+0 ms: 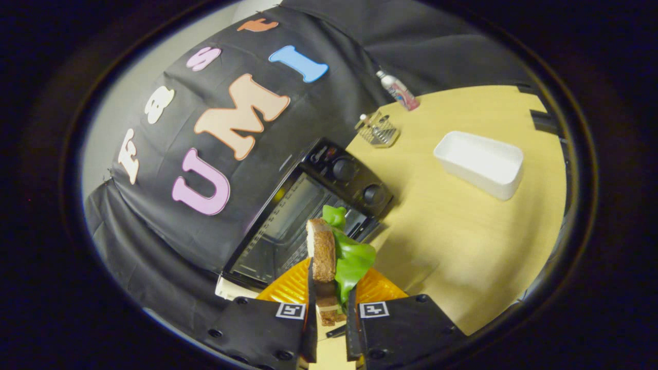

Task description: Open the toaster oven, put the food inside, and close the toaster oven door.

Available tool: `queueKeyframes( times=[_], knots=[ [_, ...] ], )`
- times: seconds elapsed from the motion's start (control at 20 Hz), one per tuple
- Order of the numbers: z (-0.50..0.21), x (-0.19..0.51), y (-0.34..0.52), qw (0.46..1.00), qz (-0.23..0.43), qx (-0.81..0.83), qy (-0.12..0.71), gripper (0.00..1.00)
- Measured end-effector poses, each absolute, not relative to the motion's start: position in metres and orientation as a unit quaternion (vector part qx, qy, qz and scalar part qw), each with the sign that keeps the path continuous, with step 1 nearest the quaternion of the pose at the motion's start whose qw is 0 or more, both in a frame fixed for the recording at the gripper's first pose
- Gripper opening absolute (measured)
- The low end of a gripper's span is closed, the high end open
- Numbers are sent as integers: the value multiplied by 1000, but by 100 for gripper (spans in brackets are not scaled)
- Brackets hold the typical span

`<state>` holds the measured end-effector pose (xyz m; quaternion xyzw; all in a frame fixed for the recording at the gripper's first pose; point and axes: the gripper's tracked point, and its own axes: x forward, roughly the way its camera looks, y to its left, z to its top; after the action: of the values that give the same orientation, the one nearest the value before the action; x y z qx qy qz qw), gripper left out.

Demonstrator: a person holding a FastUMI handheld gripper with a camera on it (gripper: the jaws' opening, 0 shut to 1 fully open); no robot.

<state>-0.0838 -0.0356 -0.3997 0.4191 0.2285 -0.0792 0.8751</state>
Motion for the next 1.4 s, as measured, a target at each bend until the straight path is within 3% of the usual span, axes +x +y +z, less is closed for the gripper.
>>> queueKeyframes(
  times=[0.8,1.4],
  knots=[
    [-420,21,35,813,-33,534,230,24],
    [-439,68,16,804,-42,555,210,26]
  ],
)
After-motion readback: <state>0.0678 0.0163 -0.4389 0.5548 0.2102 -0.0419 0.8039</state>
